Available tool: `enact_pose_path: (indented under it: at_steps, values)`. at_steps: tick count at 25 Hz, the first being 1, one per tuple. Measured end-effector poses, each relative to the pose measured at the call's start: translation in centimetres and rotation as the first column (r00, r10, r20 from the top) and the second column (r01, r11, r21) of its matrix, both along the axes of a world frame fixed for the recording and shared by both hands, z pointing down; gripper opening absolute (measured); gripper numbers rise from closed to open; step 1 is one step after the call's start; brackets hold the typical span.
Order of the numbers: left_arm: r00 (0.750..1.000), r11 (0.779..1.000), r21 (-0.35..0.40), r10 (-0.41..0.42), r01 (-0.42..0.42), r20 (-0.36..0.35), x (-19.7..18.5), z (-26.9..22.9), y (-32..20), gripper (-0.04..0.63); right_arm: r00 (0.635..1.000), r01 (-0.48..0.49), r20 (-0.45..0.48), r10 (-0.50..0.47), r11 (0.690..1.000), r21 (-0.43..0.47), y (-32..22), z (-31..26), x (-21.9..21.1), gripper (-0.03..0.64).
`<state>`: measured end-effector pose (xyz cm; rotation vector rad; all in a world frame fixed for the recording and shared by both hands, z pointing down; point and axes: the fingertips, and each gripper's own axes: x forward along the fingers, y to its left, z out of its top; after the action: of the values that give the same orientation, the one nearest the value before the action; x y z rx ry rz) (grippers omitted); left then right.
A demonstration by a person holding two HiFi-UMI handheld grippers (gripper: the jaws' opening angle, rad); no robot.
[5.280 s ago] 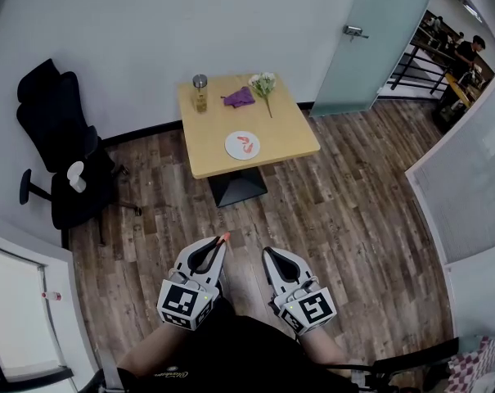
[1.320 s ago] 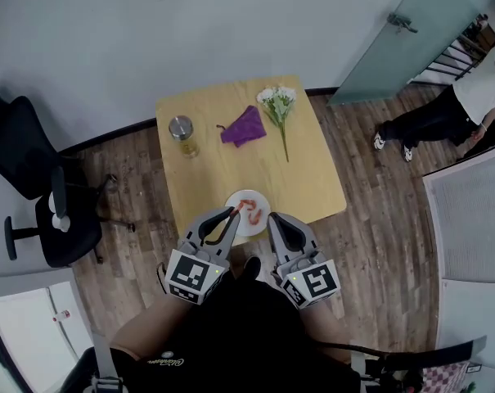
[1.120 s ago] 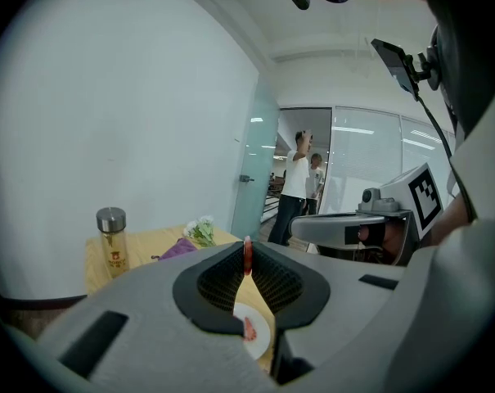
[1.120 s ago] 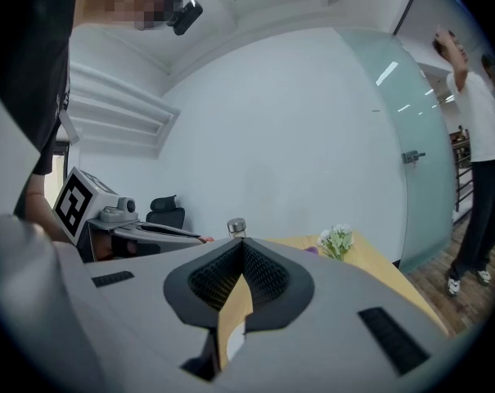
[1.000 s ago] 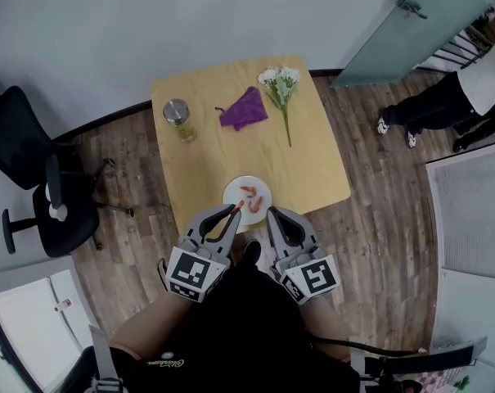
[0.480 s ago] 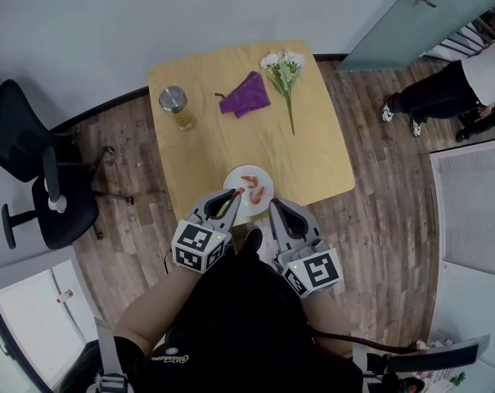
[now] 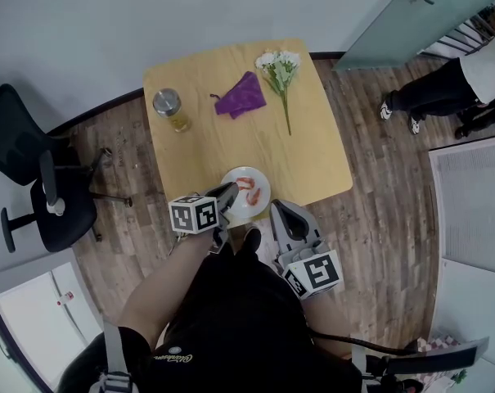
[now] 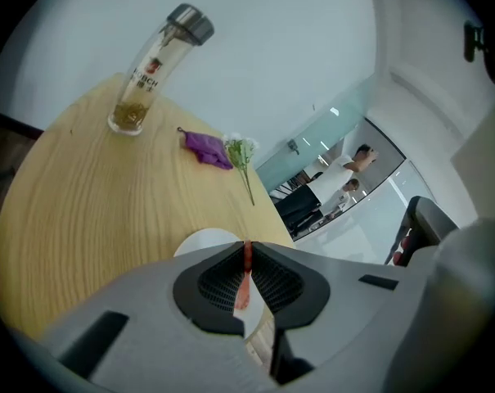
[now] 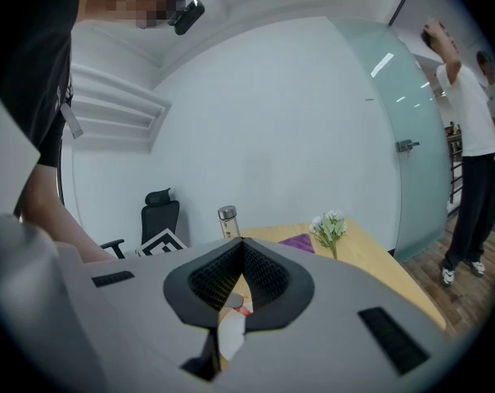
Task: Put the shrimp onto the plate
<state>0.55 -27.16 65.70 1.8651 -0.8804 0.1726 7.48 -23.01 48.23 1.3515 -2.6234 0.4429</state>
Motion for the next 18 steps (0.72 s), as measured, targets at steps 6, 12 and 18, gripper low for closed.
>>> enact_pose_path:
  at_steps: [6,12,18]
  values:
    - [0.999,0.992,-0.128,-0.004,-0.002,-0.048,-0.1,2.7,0.4,0.028,1.000,-0.017,-0.002,0.017,1.000,-0.005,-0.1,0.2,0.6,0.002]
    - [0.998,0.977,-0.212,0.003,-0.016,-0.062,-0.1,4.3,1.0,0.028,1.000,-0.027,-0.002,0.027,1.000,-0.011,-0.3,0.2,1.0,0.002]
    - [0.994,0.966,-0.258,-0.019,-0.008,-0.104,-0.1,4.9,0.9,0.028,0.999,-0.033,0.006,0.033,0.999,-0.011,-0.4,-0.1,1.0,0.002]
